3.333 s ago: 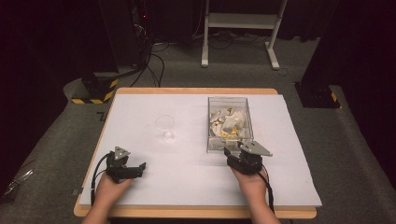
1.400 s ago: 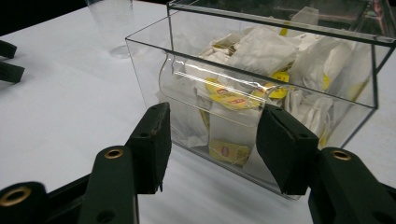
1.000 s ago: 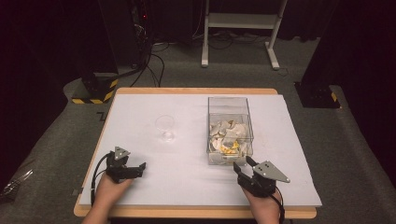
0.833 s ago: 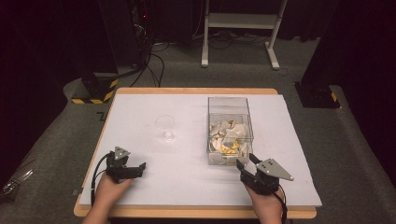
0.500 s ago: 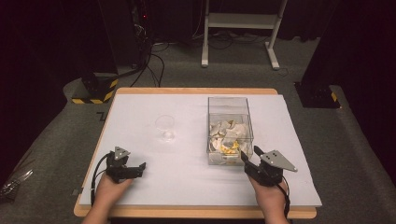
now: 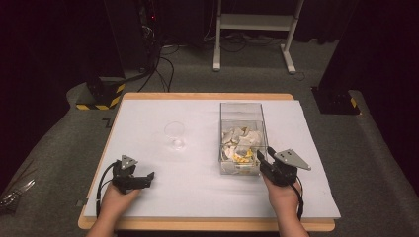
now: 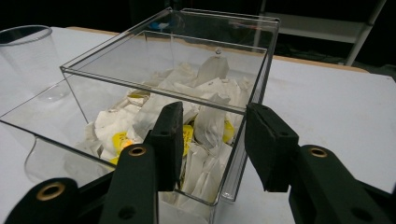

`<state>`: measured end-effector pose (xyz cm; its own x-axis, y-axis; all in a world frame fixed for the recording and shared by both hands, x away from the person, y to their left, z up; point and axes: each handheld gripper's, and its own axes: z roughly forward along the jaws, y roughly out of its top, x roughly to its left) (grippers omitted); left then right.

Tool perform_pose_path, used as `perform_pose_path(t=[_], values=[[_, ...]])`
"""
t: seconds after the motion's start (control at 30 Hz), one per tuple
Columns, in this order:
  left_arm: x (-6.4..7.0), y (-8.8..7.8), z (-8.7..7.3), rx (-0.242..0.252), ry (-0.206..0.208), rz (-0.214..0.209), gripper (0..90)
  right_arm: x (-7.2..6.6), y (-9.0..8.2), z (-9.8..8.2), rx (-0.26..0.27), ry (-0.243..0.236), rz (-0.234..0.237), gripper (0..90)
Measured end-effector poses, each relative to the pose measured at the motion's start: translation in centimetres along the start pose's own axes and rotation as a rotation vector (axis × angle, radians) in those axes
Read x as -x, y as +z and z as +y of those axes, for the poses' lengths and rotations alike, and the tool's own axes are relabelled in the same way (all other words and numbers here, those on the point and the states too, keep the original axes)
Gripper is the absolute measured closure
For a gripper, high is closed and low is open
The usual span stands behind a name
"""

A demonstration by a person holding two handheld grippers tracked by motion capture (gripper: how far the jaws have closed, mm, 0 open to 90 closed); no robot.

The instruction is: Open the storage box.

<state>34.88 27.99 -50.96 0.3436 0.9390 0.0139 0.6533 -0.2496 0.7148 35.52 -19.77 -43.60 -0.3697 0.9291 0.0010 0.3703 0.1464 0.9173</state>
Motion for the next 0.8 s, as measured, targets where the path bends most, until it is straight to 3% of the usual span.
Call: perform_pose_path(t=[0.33, 0.8], values=[[0.0, 0.0, 0.0, 0.001, -0.005, -0.002, 5.9, 0.3, 0.8, -0.4, -0.022, 0.021, -0.043, 67.1], [0.0, 0.0, 0.0, 0.001, -0.007, -0.003, 6.0, 0.3, 1.3, -0.9, -0.031, 0.034, -0.041, 69.9]])
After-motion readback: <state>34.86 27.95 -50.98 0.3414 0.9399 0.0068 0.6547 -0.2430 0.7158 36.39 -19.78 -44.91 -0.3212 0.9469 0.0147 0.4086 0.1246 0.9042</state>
